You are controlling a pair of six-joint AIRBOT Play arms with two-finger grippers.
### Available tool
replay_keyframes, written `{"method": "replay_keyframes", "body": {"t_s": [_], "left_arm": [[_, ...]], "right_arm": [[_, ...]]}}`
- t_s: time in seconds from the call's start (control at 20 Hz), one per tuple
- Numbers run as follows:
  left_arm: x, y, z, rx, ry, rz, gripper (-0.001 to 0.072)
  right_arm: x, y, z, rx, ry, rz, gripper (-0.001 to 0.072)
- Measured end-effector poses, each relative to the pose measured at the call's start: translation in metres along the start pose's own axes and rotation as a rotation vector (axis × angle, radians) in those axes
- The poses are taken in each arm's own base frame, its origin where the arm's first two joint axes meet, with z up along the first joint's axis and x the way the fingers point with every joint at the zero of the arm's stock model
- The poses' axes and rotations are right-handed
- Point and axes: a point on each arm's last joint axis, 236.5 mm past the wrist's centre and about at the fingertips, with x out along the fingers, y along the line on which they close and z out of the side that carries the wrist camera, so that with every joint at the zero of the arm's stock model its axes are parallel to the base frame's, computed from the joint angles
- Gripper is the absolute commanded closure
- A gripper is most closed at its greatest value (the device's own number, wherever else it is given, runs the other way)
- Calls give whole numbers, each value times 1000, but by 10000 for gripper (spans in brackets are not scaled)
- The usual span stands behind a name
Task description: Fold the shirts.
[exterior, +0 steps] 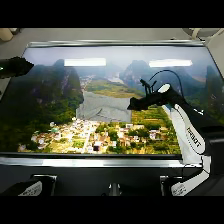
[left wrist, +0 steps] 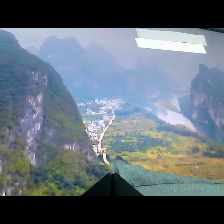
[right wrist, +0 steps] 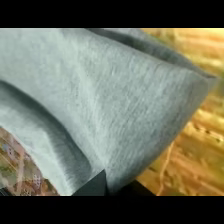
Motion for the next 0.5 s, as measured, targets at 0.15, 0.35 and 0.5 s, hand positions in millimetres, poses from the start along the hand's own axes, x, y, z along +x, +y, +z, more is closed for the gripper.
{"method": "replay_keyframes", "body": {"t_s": [0.15, 0.35, 0.5], "left_arm": [[0, 0, 0, 0, 0, 0, 687], [1, 1, -1, -1, 3, 0, 687], [4, 2, -2, -4, 9, 1, 687]], "right_arm": [[-58, 28, 38, -109, -110, 21, 695], [-173, 45, 75, -184, -283, -32, 695], [-261, 29, 74, -161, -379, -131, 695]]}}
